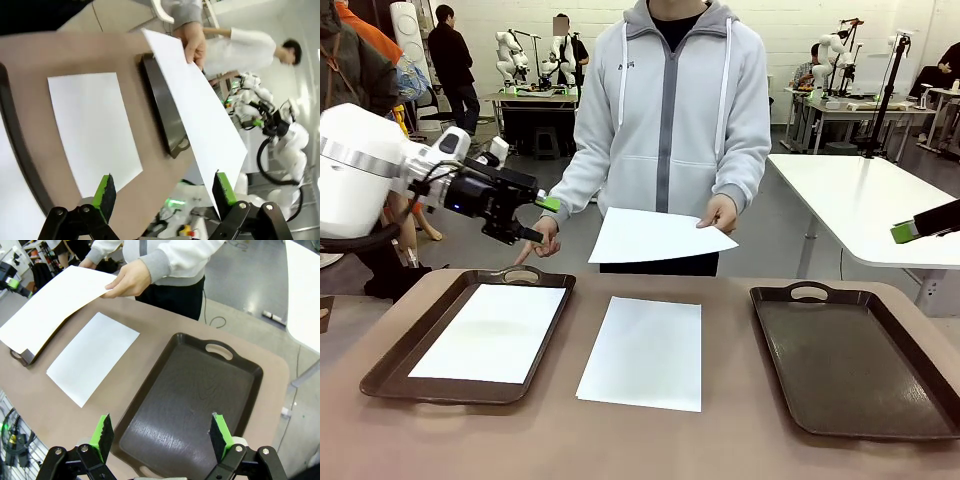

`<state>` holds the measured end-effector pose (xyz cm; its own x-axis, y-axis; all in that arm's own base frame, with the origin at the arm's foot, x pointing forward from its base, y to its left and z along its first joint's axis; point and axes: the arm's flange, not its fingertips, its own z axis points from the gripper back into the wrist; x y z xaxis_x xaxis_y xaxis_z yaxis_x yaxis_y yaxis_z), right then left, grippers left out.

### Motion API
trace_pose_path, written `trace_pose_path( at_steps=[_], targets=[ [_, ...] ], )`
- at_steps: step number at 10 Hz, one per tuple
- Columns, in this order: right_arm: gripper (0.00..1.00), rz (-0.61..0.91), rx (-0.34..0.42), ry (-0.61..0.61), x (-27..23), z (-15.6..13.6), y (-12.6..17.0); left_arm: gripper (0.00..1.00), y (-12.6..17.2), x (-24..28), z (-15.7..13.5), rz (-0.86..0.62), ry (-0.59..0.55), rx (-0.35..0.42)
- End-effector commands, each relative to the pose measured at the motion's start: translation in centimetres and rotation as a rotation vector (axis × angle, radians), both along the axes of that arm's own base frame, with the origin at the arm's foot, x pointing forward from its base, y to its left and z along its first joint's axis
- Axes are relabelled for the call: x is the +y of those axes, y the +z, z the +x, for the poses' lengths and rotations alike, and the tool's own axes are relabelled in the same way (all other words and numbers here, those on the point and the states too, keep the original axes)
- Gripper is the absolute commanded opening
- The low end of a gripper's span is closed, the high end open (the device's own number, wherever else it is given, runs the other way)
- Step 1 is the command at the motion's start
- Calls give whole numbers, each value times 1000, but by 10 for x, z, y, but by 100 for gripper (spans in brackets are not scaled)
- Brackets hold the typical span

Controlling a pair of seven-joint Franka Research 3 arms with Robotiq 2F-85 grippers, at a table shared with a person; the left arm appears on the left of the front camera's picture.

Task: Sort the A4 documents.
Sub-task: Receive the A4 Paper.

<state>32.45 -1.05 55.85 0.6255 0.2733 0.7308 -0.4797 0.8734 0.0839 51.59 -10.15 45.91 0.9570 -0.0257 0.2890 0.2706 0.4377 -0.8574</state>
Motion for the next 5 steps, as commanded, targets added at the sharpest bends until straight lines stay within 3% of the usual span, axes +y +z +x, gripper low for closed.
trace_pose_path(
  at_steps=[1,3,5],
  targets=[
    [100,14,2,11,0,1,-1,100,-6,-11,17,-62,69,126],
    [100,14,2,11,0,1,-1,100,-18,-22,30,-149,97,200],
    [100,14,2,11,0,1,-1,100,-24,-38,34,-189,81,222]
  ],
)
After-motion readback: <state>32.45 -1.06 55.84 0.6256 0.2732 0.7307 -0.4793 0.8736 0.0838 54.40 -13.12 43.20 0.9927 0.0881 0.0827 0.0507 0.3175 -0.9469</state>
